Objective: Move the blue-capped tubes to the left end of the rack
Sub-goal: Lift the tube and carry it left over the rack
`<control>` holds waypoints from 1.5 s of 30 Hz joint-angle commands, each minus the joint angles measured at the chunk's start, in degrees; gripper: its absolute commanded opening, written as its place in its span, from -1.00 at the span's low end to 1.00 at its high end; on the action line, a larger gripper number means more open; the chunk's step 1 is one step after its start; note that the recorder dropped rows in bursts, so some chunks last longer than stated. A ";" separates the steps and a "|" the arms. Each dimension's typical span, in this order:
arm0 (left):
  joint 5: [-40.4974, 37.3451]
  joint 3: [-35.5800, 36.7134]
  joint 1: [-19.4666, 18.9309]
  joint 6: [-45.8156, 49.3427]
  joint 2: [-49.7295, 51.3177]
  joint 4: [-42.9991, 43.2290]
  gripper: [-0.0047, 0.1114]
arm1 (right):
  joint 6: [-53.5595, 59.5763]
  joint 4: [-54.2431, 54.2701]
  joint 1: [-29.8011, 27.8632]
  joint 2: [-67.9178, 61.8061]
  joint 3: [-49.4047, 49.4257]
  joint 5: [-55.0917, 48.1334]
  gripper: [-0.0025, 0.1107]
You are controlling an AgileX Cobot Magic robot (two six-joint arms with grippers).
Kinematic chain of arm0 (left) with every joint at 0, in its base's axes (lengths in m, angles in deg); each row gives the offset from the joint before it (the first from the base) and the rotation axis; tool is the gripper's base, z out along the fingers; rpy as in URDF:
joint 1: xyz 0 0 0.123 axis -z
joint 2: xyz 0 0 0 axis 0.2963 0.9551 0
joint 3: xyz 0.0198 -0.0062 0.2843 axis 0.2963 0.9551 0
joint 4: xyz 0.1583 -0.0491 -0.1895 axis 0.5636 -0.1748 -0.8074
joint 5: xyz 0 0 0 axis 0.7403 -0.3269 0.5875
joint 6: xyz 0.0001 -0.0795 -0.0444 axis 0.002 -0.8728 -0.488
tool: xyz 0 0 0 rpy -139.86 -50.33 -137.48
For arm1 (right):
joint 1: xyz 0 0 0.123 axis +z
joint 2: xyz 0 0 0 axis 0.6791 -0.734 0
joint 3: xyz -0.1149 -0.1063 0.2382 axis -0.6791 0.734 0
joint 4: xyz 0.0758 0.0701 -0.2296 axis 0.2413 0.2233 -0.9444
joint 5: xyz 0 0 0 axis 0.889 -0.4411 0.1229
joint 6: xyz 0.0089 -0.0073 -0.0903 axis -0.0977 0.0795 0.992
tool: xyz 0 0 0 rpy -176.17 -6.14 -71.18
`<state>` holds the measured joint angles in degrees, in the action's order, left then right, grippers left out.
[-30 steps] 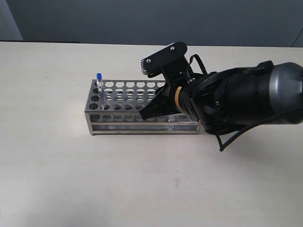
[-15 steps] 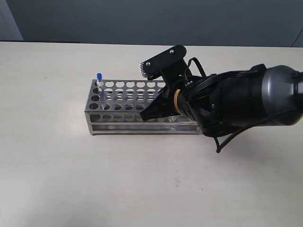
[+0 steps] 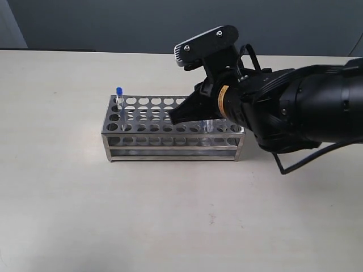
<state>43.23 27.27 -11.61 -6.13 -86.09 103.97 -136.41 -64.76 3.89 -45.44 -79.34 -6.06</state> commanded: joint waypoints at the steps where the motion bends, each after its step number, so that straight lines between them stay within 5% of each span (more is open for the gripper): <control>1: 0.25 0.19 0.33 -0.13 -0.31 -0.22 -0.91 | 0.26 -0.80 -0.21 2.02 0.09 -0.65 -0.97; 17: 0.25 0.19 0.33 -0.13 -0.31 -0.22 -0.91 | -1.26 -11.22 -0.21 2.58 -7.91 12.45 -0.97; 29: 0.25 0.19 0.33 -0.13 -0.31 -0.22 -0.91 | -1.89 -13.23 -0.21 -12.54 -22.69 22.35 -0.97; 45: 0.25 0.19 0.33 -0.13 -0.31 -0.22 -0.91 | -1.89 -13.23 -0.32 -20.07 -28.49 24.66 -0.97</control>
<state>43.23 27.27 -11.61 -6.13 -86.09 103.97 -138.22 -77.44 3.79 -64.85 -107.59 18.86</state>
